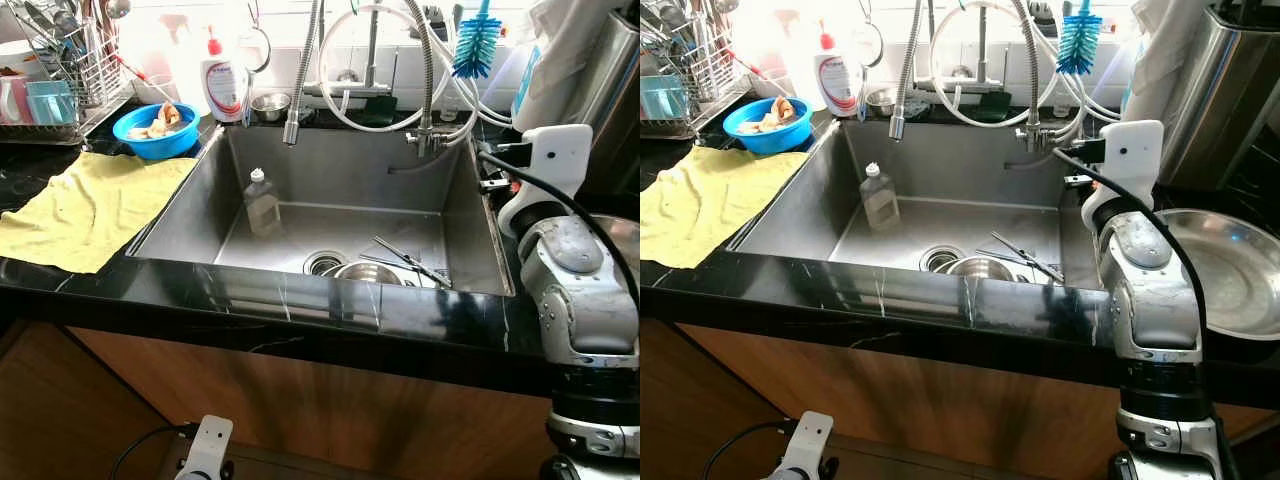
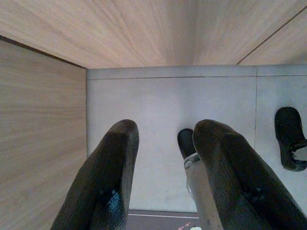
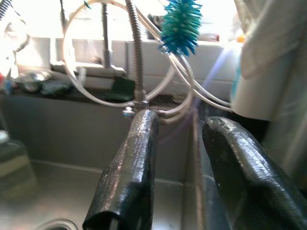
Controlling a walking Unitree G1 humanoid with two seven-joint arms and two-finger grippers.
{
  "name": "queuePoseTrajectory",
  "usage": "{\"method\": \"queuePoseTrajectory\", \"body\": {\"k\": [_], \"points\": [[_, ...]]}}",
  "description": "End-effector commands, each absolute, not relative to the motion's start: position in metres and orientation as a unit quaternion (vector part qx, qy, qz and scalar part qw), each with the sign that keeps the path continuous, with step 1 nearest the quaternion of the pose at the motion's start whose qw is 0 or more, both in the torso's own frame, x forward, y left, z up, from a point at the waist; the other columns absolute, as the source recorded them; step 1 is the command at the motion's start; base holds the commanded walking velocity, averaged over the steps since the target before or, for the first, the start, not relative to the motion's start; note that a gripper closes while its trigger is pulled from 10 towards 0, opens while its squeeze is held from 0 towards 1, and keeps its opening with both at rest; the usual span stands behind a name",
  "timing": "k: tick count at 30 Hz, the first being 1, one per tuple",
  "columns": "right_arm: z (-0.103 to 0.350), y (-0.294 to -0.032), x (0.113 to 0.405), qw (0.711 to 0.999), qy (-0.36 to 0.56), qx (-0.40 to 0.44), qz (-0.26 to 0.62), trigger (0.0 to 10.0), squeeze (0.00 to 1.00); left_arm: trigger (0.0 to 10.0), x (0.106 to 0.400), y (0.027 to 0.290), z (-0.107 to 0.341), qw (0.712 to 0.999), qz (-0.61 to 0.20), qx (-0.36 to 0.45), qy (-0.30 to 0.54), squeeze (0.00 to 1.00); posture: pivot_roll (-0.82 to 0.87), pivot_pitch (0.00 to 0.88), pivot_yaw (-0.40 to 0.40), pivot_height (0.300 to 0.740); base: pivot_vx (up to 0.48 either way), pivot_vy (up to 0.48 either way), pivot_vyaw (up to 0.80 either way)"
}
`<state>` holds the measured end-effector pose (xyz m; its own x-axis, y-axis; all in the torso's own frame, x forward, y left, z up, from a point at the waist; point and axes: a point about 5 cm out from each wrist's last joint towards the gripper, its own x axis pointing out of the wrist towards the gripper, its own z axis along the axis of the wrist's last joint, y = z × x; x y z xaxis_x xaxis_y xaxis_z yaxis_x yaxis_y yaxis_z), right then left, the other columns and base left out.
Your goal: Kitchen organization
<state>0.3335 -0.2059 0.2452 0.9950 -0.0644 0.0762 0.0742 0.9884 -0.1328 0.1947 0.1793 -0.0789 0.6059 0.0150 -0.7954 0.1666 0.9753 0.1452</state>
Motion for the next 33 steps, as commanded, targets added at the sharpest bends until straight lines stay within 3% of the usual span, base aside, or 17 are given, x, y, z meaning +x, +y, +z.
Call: {"method": "queuePoseTrajectory", "body": {"k": [1, 7, 8, 9, 15, 22, 23, 24, 25, 30, 31, 33], "points": [[0.255, -0.208, 0.329, 0.995, -0.045, -0.076, -0.053, 10.0, 1.0, 10.0, 0.195, 0.182, -0.078, 0.89, -0.04, 0.107, 0.441, 0.0, -0.2, 0.0, 0.061, 0.74, 0.0, 0.0, 0.0], [0.264, -0.227, 0.317, 0.989, -0.067, -0.066, -0.115, 10.0, 1.0, 10.0, 0.195, 0.182, -0.078, 0.89, -0.04, 0.106, 0.441, 0.0, -0.2, 0.0, 0.057, 0.74, 0.0, 0.0, 0.0], [0.263, -0.24, 0.311, 0.985, -0.067, -0.055, -0.147, 10.0, 0.68, 10.0, 0.195, 0.182, -0.078, 0.89, -0.04, 0.106, 0.441, 0.0, -0.2, 0.0, 0.058, 0.74, 0.0, 0.0, 0.0], [0.262, -0.247, 0.307, 0.983, -0.064, -0.046, -0.167, 10.0, 0.0, 10.0, 0.195, 0.182, -0.078, 0.89, -0.039, 0.105, 0.441, 0.0, -0.2, 0.0, 0.059, 0.74, 0.0, 0.0, 0.0], [0.252, -0.289, 0.282, 0.96, -0.044, 0.006, -0.277, 10.0, 0.0, 10.0, 0.195, 0.182, -0.078, 0.89, -0.042, 0.107, 0.442, 0.0, -0.21, 0.0, 0.062, 0.74, 0.0, 0.0, 0.0], [0.241, -0.316, 0.261, 0.939, -0.038, 0.067, -0.335, 10.0, 0.0, 10.0, 0.195, 0.182, -0.078, 0.889, -0.043, 0.107, 0.442, 0.0, -0.21, 0.0, 0.063, 0.74, 0.0, 0.0, 0.0], [0.24, -0.321, 0.256, 0.935, -0.037, 0.068, -0.347, 10.0, 0.49, 10.0, 0.195, 0.182, -0.078, 0.889, -0.045, 0.109, 0.442, 0.0, -0.21, 0.0, 0.063, 0.74, 0.0, 0.0, 0.0], [0.241, -0.322, 0.255, 0.934, -0.037, 0.068, -0.349, 10.0, 0.49, 10.0, 0.195, 0.182, -0.078, 0.889, -0.045, 0.109, 0.442, 0.0, -0.21, 0.0, 0.063, 0.74, 0.0, 0.0, 0.0], [0.241, -0.324, 0.253, 0.932, -0.039, 0.074, -0.353, 10.0, 1.0, 10.0, 0.195, 0.182, -0.078, 0.889, -0.045, 0.109, 0.442, 0.0, -0.21, 0.0, 0.063, 0.74, 0.0, 0.0, 0.0], [0.244, -0.332, 0.243, 0.924, -0.041, 0.09, -0.369, 10.0, 1.0, 10.0, 0.195, 0.182, -0.078, 0.889, -0.045, 0.108, 0.442, 0.0, -0.21, 0.0, 0.066, 0.74, 0.0, 0.0, 0.0], [0.244, -0.335, 0.24, 0.922, -0.039, 0.091, -0.374, 10.0, 0.05, 10.0, 0.196, 0.182, -0.078, 0.889, -0.046, 0.109, 0.442, 0.0, -0.21, 0.0, 0.066, 0.74, 0.0, 0.0, 0.0], [0.244, -0.339, 0.236, 0.918, -0.039, 0.096, -0.382, 10.0, 0.0, 10.0, 0.196, 0.182, -0.078, 0.889, -0.046, 0.109, 0.442, 0.0, -0.21, 0.0, 0.066, 0.74, 0.0, 0.0, 0.0]]}}
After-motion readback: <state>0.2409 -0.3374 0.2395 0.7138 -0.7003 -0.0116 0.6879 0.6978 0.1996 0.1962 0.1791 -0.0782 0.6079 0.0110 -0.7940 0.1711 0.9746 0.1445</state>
